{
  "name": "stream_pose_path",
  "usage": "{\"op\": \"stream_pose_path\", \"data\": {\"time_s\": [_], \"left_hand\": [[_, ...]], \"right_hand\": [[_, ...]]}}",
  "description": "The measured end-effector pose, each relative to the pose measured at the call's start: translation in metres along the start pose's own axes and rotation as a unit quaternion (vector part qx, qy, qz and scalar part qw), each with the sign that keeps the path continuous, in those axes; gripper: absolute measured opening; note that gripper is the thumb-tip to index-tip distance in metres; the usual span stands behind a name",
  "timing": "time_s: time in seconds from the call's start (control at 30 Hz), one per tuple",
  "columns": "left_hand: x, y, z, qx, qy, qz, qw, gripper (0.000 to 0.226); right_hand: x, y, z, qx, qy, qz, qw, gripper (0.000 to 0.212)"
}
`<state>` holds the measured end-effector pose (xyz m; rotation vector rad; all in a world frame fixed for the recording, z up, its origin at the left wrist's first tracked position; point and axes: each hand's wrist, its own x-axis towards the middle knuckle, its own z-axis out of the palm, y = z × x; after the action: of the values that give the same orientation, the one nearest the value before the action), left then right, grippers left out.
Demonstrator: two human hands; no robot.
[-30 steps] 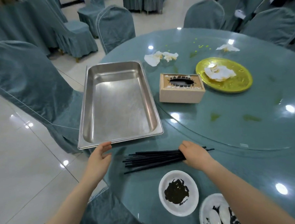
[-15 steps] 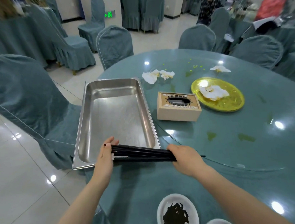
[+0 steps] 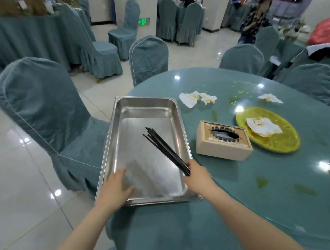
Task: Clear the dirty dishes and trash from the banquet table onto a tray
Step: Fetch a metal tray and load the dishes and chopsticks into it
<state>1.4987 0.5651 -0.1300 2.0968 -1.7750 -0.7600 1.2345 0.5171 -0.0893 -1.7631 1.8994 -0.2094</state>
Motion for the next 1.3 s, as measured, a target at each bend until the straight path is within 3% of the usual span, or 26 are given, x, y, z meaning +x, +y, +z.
{"op": "stream_pose_path", "data": {"time_s": [0.1, 0.17, 0.3, 0.37, 0.5, 0.73, 0.83, 0.93, 1.03, 1.13, 1.3], "left_hand": [[0.003, -0.008, 0.015, 0.171, -0.005, 0.045, 0.984, 0.063], [0.003, -0.009, 0.022, 0.204, 0.007, 0.045, 0.978, 0.058], [0.003, -0.009, 0.027, 0.197, 0.01, 0.034, 0.98, 0.054], [0.003, -0.008, 0.027, 0.192, 0.012, 0.033, 0.981, 0.053], [0.002, -0.011, 0.028, 0.188, 0.02, 0.033, 0.981, 0.048], [0.008, -0.016, 0.023, 0.175, 0.026, 0.035, 0.984, 0.047], [0.007, -0.017, 0.02, 0.139, 0.01, 0.042, 0.989, 0.048], [0.002, -0.014, 0.012, 0.024, 0.0, 0.029, 0.999, 0.049], [-0.013, 0.001, 0.008, -0.054, 0.018, 0.044, 0.997, 0.047], [-0.037, 0.02, 0.017, -0.101, 0.019, 0.061, 0.993, 0.044], [-0.08, 0.041, 0.038, -0.151, -0.002, 0.077, 0.986, 0.04]], "right_hand": [[0.03, -0.031, 0.011, 0.136, -0.047, 0.058, 0.988, 0.033], [0.05, -0.046, 0.018, 0.161, -0.058, 0.086, 0.981, 0.045], [0.081, -0.056, 0.037, 0.106, -0.035, 0.061, 0.992, 0.084], [0.09, -0.054, 0.045, 0.035, -0.03, 0.024, 0.999, 0.091], [0.097, -0.038, 0.064, -0.093, -0.031, 0.032, 0.995, 0.079], [0.086, -0.046, 0.081, -0.123, -0.018, 0.025, 0.992, 0.074], [0.065, -0.039, 0.075, -0.088, -0.012, -0.022, 0.996, 0.067], [0.028, -0.02, 0.058, 0.002, 0.004, -0.083, 0.997, 0.051], [-0.022, 0.009, 0.041, 0.085, 0.076, -0.116, 0.987, 0.037], [-0.07, 0.047, 0.031, 0.089, 0.142, -0.077, 0.983, 0.034], [-0.132, 0.118, 0.029, 0.105, 0.135, 0.036, 0.985, 0.034]]}}
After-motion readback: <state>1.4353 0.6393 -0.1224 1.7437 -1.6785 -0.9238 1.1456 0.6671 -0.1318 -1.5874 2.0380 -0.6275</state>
